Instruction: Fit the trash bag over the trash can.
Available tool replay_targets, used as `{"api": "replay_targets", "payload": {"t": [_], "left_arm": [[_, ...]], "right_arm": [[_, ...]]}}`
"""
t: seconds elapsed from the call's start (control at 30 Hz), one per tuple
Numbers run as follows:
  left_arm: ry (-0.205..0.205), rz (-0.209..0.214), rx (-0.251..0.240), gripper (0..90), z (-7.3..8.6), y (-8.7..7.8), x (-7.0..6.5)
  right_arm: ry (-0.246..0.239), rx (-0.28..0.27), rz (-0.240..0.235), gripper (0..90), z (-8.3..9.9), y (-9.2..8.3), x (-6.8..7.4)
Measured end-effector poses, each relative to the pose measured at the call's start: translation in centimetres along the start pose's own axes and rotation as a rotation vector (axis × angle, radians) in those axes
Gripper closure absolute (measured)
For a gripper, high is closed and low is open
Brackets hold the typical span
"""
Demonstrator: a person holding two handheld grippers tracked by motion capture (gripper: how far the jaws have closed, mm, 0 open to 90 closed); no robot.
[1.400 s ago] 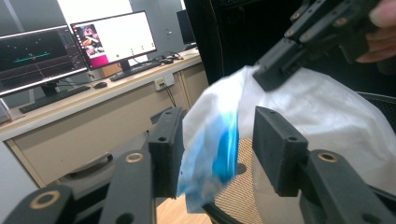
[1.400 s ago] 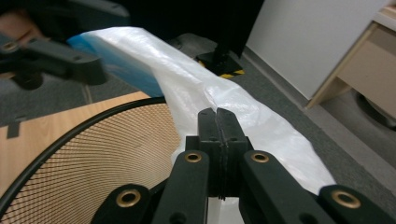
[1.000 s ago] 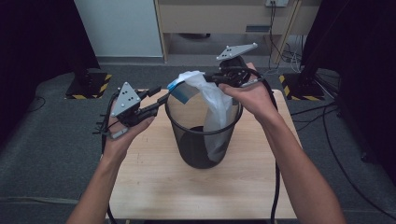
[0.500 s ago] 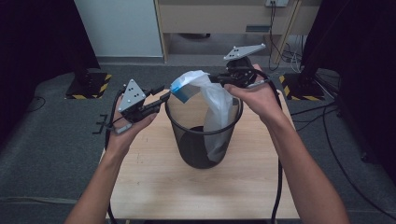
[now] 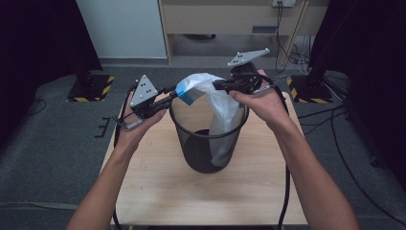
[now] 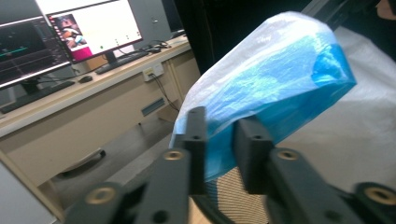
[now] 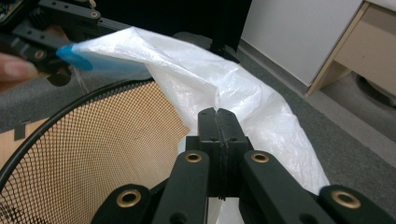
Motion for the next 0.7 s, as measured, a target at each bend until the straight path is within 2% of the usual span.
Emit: {"api": "replay_targets", "payload": {"t": [0.13,0.2,0.3,0.33,0.5,0.7], "left_arm": [[-0.009,0.016,-0.002,83.3,-0.2,0.3,-0.2],[-0.024,0.022,-0.004,89.0,-0.4,0.3,-0.2],[-0.065,0.018,-0.020,89.9,-0.8,0.2,-0.1],[-0.036,0.023,-0.048,90.0,-1.3,0.3,0.2],[-0.050,0.017,-0.051,90.0,-1.5,0.1,0.3],[-0.059,0.011,-0.041,90.0,-1.4,0.2,0.3]], "right_arm": [[0.001,0.006,-0.004,90.0,0.3,0.0,0.1],[-0.003,0.015,-0.010,90.0,0.7,-0.1,0.2],[0.003,0.019,-0.025,90.0,1.0,-0.1,0.3],[0.001,0.022,-0.036,90.0,1.2,-0.1,0.4],[-0.015,0.068,-0.031,90.0,2.5,-0.3,0.5],[-0.017,0.079,-0.037,90.0,3.0,-0.5,0.6]]}}
Point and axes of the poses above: each handheld gripper's, and its own axes: y roughly forward along the jaws, z roughly out of its underside, x roughly to its left, the point moved 10 cm from there along y, roughly forward along the jaws, and after that the axes turned 7 degrees about -y, right-handed, at the moved point
